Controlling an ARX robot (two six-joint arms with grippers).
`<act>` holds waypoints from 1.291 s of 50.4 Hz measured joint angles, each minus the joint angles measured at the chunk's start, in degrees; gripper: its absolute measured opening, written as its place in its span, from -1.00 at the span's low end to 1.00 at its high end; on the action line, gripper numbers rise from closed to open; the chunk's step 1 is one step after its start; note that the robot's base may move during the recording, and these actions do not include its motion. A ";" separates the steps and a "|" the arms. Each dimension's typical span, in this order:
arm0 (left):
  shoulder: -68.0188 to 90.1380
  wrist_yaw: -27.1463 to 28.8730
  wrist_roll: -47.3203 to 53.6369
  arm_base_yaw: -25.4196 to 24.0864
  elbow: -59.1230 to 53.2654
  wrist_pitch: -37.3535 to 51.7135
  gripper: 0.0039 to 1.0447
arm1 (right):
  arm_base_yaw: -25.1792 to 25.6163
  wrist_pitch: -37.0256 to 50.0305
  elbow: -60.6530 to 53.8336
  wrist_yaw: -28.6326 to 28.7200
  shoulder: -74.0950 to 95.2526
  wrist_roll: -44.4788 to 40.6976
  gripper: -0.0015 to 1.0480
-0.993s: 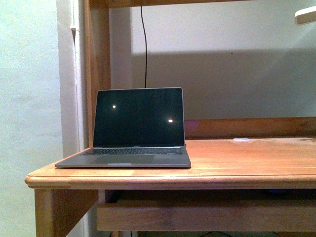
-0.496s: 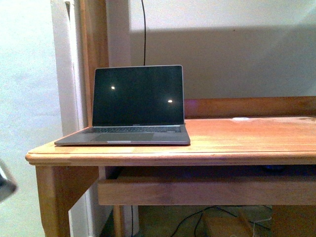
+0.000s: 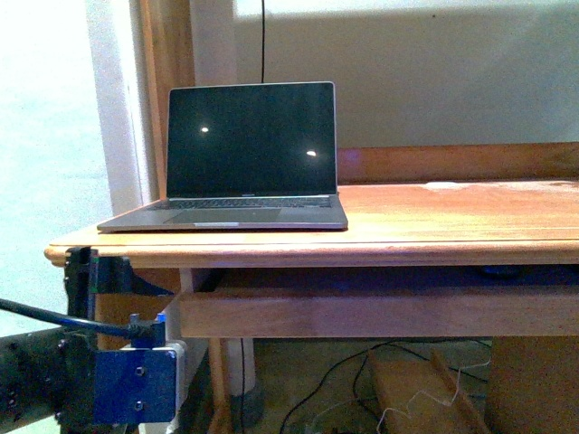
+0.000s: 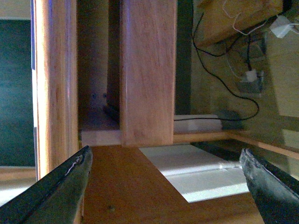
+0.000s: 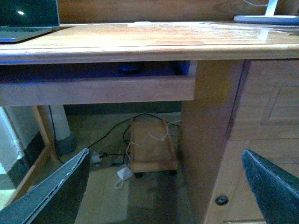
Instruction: Place mouse
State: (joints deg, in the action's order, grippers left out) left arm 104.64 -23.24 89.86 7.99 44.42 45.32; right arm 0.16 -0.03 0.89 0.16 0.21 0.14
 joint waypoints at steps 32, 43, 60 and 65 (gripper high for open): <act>19.56 -4.24 7.10 0.76 21.09 -0.68 0.85 | 0.00 0.00 0.00 0.00 0.00 0.00 0.86; 21.70 -6.16 9.64 0.81 23.41 -0.98 0.85 | 0.00 0.00 0.00 0.00 0.00 0.02 0.86; 22.82 -4.63 10.19 1.57 25.22 -2.99 0.85 | 0.00 0.00 0.00 0.00 0.00 0.00 0.86; 21.09 -1.62 6.32 2.71 24.26 -6.03 0.85 | 0.00 0.00 0.00 0.02 0.00 0.00 0.86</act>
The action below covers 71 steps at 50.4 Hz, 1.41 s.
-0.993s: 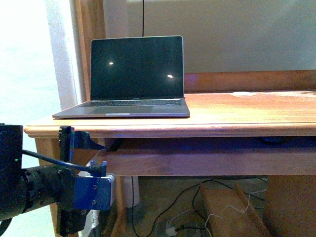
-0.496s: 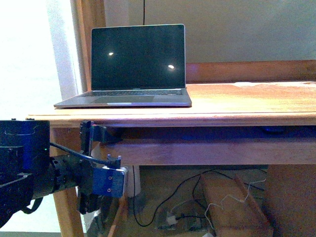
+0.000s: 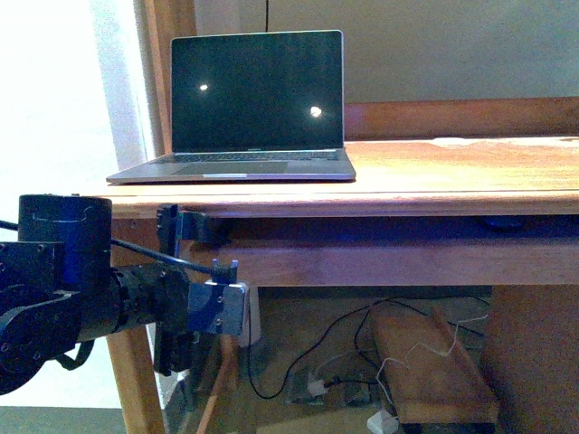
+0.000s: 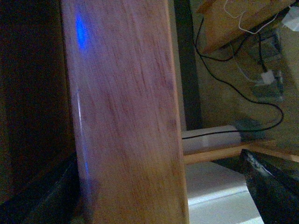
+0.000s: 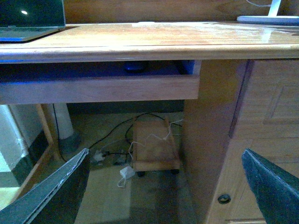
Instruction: Place mouse
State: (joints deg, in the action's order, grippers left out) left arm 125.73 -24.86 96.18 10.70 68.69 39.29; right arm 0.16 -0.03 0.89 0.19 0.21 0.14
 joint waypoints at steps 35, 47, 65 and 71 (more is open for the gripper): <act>-20.55 5.16 -45.20 14.03 -17.25 -15.10 0.86 | 0.00 0.00 0.00 -0.02 0.00 0.00 0.86; -26.08 3.80 -58.34 18.69 -20.96 -17.31 0.86 | 0.00 0.00 0.00 0.00 0.00 0.00 0.86; -30.62 6.10 -80.61 20.83 -21.44 -13.09 0.86 | 0.00 0.00 0.00 -0.02 0.00 0.00 0.86; -36.85 7.87 -94.75 21.03 -20.13 -11.67 0.86 | 0.00 0.00 0.00 -0.02 0.00 0.00 0.86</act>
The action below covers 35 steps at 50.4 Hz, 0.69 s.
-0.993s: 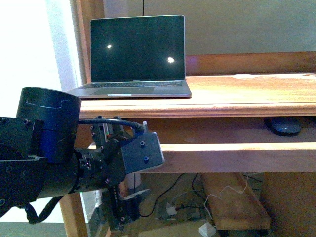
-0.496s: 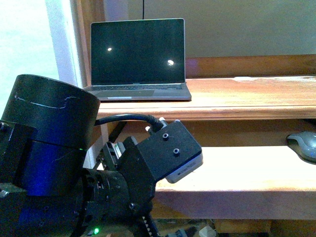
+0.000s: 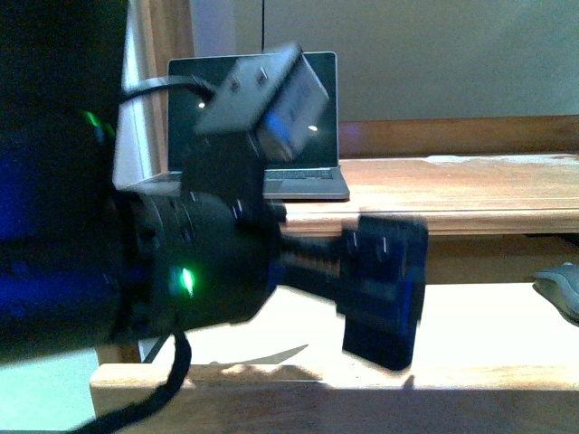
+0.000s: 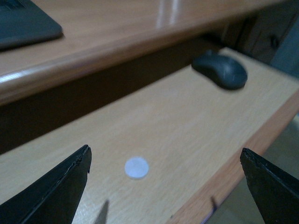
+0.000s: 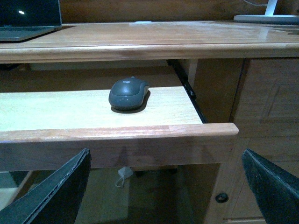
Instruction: Place mouse
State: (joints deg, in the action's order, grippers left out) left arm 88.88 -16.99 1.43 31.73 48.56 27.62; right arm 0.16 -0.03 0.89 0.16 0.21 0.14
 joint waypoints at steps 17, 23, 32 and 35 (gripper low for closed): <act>-20.04 17.03 -19.02 0.46 -2.21 -5.73 0.86 | 0.00 0.00 0.00 0.02 0.00 0.00 0.86; -29.51 29.62 -16.15 -2.54 -9.29 -8.92 0.86 | 0.00 0.00 0.00 0.00 0.00 0.00 0.86; -49.09 41.07 -13.86 -4.28 -22.84 -17.35 0.86 | 0.00 0.00 0.00 0.00 0.00 0.02 0.86; -56.37 44.48 -13.07 -4.15 -26.47 -21.38 0.86 | 0.00 0.02 0.00 0.00 0.00 0.00 0.86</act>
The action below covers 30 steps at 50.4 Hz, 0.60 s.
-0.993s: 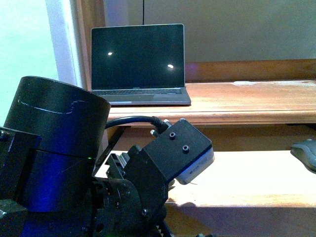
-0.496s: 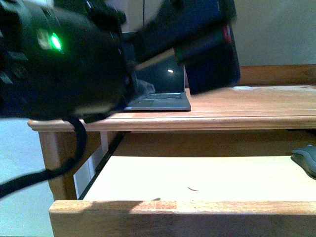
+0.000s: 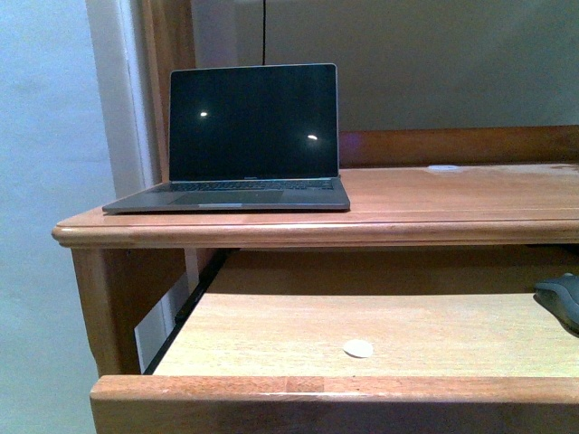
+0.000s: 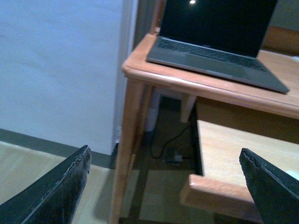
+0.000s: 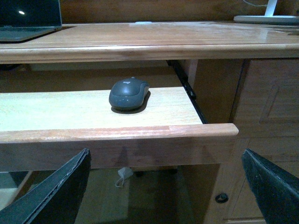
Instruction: Place mouse
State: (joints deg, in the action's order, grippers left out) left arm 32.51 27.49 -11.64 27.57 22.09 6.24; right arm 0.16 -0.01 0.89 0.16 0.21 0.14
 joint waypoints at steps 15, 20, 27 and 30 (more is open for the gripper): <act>-24.02 -12.63 10.47 -11.63 -13.44 -6.27 -0.34 | 0.00 -0.02 0.00 0.00 0.00 0.00 0.86; -25.46 -15.58 10.73 -14.95 -14.86 -6.27 -0.68 | -0.37 -0.76 0.15 -1.01 0.46 0.28 0.86; -27.58 -24.50 11.02 -21.99 -16.44 -6.67 -0.95 | -6.86 2.58 3.93 -9.70 16.35 2.89 0.86; -28.22 -26.49 11.06 -26.51 -17.25 -6.69 -0.95 | -8.48 8.26 6.23 -9.99 23.54 3.26 0.86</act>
State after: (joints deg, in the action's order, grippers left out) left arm 4.29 0.99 -0.58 1.06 4.84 -0.45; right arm -8.32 8.25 7.11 -9.82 23.75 3.40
